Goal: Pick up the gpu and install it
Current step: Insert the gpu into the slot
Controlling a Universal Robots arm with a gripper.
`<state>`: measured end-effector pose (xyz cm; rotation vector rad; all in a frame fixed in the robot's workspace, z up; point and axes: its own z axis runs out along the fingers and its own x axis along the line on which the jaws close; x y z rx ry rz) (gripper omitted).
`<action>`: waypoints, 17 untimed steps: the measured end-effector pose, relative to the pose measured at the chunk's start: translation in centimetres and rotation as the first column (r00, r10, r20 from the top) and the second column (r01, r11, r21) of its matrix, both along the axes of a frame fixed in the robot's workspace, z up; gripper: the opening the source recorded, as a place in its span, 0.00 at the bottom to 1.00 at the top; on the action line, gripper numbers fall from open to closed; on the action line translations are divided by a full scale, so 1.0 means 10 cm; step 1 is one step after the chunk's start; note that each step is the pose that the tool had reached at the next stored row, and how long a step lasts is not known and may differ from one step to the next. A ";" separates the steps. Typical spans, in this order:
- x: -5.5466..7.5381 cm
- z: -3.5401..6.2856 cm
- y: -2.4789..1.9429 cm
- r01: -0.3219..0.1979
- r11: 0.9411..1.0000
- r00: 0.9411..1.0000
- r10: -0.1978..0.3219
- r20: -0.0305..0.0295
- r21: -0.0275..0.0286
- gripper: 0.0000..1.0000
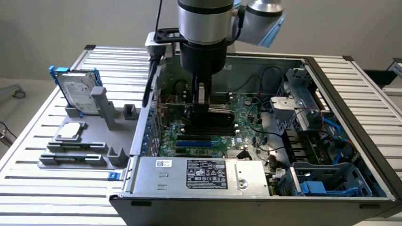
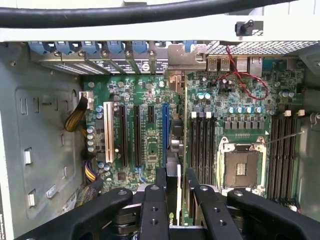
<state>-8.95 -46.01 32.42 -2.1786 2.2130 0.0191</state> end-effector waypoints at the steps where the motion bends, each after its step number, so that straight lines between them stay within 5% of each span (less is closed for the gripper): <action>1: -0.01 -0.011 -0.008 0.000 1.000 1.000 0.000 0.000 0.000 0.26; 17: -0.08 -0.187 -0.086 -0.002 1.000 1.000 0.002 0.006 0.000 0.26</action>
